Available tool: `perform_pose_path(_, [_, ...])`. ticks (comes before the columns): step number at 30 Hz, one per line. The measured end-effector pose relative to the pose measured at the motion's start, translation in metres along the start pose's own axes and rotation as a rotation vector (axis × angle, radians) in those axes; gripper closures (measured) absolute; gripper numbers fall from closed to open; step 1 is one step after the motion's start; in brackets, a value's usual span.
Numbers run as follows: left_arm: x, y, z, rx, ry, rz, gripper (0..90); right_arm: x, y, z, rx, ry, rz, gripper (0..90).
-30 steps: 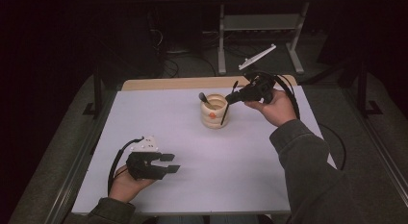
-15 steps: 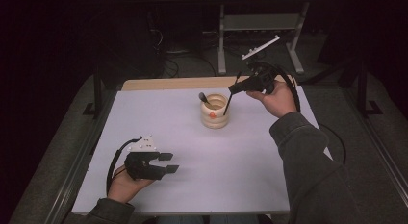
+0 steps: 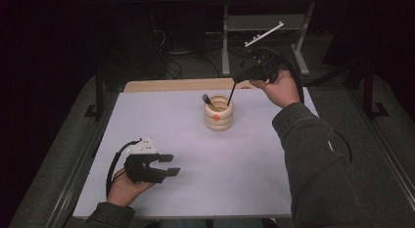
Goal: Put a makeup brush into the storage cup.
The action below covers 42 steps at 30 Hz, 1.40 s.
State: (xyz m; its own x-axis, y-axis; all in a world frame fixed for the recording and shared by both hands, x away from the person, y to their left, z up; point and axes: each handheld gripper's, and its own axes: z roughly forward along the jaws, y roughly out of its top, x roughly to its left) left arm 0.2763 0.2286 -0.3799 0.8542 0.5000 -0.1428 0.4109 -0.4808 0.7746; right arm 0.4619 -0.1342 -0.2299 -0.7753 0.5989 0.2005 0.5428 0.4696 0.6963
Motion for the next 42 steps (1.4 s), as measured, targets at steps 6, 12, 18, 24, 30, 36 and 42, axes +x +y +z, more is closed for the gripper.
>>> perform_pose_path(6, [0.0,0.0,-0.002,-0.009,0.001,-0.002,43.1,-0.005,0.01,0.0,-0.004,-0.031,0.011,84.8])
perform_pose_path(12, [0.001,0.0,-0.003,-0.013,0.002,-0.005,41.5,-0.01,0.016,0.004,-0.019,-0.053,0.033,84.8])
perform_pose_path(18, [0.001,0.0,-0.004,-0.012,0.0,-0.006,40.6,-0.014,0.017,0.02,0.005,-0.078,0.04,84.8])
perform_pose_path(24, [0.002,0.0,-0.005,-0.008,0.0,-0.007,39.5,-0.015,0.018,0.038,0.031,-0.086,0.033,84.8])
perform_pose_path(30, [0.002,0.0,-0.007,-0.012,0.001,-0.014,38.0,-0.015,0.017,0.049,0.041,-0.091,0.047,84.8])
perform_pose_path(36, [0.001,0.0,-0.006,-0.013,-0.004,-0.012,36.0,-0.017,0.014,0.056,0.044,-0.102,0.059,84.7])
perform_pose_path(42, [0.0,0.0,-0.005,-0.013,-0.003,-0.01,35.1,-0.021,0.01,0.06,0.043,-0.117,0.057,84.7])
